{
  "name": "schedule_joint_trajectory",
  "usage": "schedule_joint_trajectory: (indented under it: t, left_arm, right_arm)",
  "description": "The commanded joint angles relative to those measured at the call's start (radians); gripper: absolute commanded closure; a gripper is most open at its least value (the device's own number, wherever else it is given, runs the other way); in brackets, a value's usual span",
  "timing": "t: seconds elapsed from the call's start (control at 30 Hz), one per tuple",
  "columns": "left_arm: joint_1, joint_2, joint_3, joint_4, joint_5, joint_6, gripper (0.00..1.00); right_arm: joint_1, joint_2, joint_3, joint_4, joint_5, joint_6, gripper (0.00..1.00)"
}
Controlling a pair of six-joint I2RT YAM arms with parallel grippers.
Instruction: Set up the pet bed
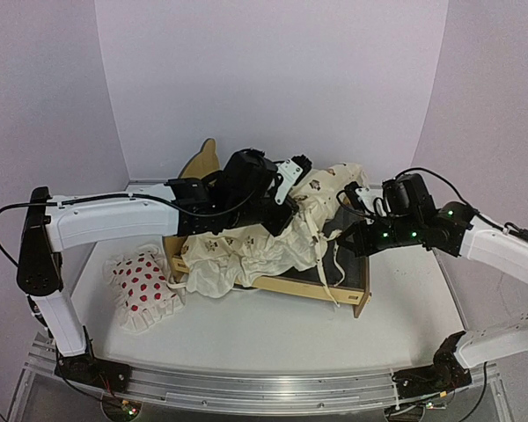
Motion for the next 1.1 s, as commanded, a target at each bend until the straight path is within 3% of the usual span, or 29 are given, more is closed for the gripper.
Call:
schedule_joint_trajectory:
  t: [0.0,0.2,0.4,1.07]
  left_arm:
    - [0.013,-0.066,-0.016,-0.001,-0.017,-0.018,1.0]
    - [0.013,-0.061,-0.012,0.0,-0.013,-0.017,1.0]
    - [0.013,-0.059,-0.013,0.005,-0.01,-0.018,1.0]
    - [0.013,-0.064,-0.031,0.012,-0.007,-0.014,1.0]
  right_arm:
    - [0.004,0.018,-0.011,0.048,0.039,-0.019,1.0]
    - [0.004,-0.001,0.043,0.045,0.152,-0.047,1.0]
    - [0.004,0.032,0.101,0.039,0.078,0.001,1.0]
    - [0.006,0.081,-0.01,0.048,-0.081,0.168,1.0]
